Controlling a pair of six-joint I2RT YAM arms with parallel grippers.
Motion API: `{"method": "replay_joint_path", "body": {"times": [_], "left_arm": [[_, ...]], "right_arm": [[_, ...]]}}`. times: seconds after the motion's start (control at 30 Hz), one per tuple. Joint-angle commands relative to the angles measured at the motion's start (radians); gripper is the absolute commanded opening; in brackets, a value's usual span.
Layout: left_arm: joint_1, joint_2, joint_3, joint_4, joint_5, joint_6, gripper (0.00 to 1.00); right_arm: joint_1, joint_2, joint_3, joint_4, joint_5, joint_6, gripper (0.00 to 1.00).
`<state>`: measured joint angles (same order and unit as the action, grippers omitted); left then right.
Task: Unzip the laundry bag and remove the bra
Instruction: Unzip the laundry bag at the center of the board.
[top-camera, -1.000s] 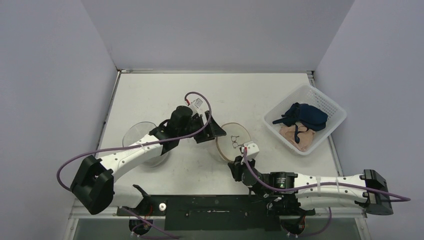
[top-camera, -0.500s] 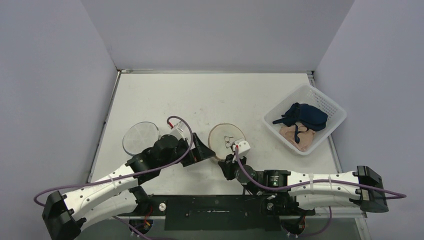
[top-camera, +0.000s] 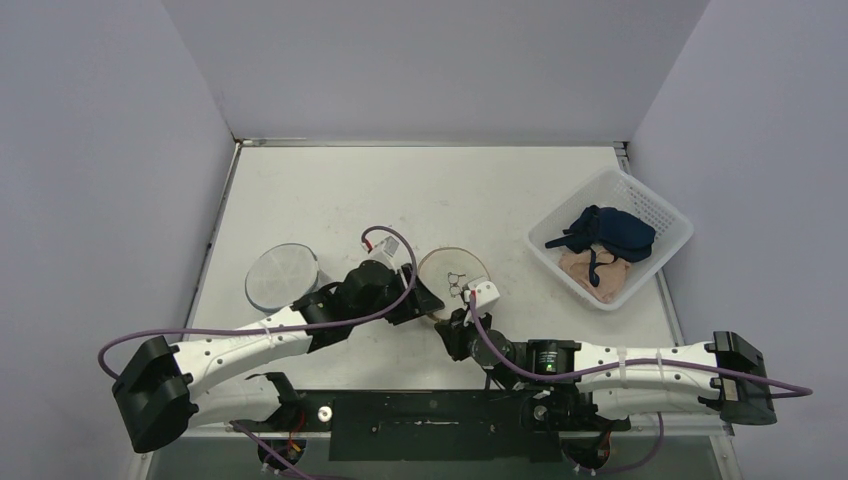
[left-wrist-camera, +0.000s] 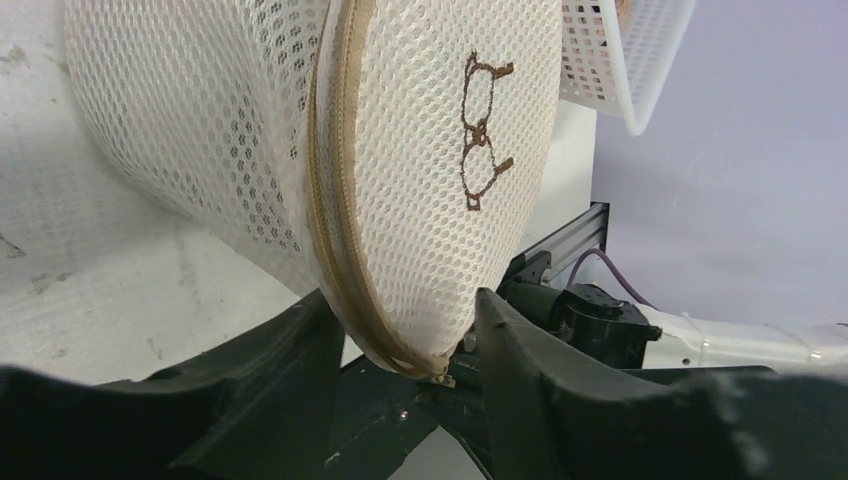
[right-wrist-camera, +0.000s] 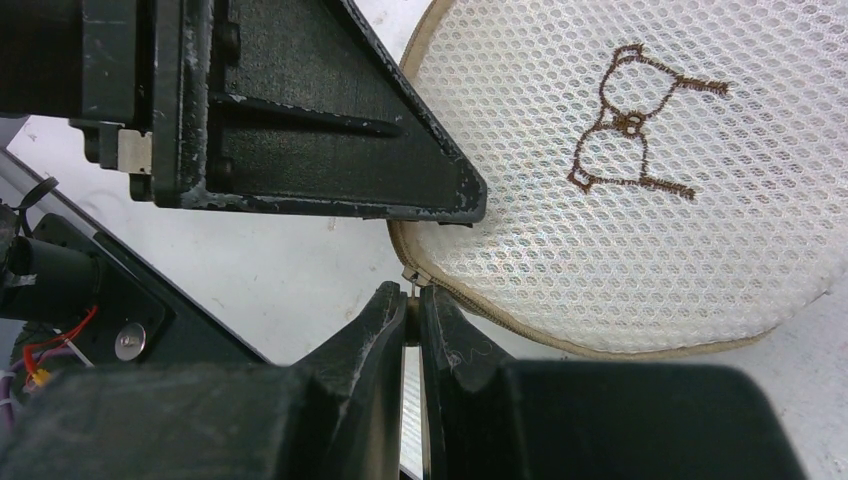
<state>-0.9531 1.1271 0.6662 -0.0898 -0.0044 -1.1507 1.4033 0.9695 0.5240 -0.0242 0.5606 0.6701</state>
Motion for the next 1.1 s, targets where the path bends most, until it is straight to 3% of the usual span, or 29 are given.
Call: {"method": "replay_joint_path", "body": {"times": [0.0,0.1,0.4,0.87,1.07], "left_arm": [[0.004,-0.005,0.033,0.076,-0.039,-0.004,0.40],[0.017,-0.011,0.032,0.070,-0.052,0.001,0.26],[0.059,-0.018,0.020,0.054,-0.049,0.013,0.00],[0.122,-0.034,0.008,0.057,0.004,0.034,0.00],[0.162,-0.006,0.039,0.069,0.086,0.069,0.00]], "right_arm": [[0.008,-0.022,0.049,-0.004,0.005,0.016,0.05],[0.008,-0.030,0.056,-0.027,0.011,0.019,0.05],[0.008,-0.095,0.034,-0.118,0.047,0.040,0.05],[0.006,-0.208,-0.027,-0.301,0.163,0.140,0.05],[0.006,-0.229,-0.053,-0.279,0.152,0.142,0.05]]}}
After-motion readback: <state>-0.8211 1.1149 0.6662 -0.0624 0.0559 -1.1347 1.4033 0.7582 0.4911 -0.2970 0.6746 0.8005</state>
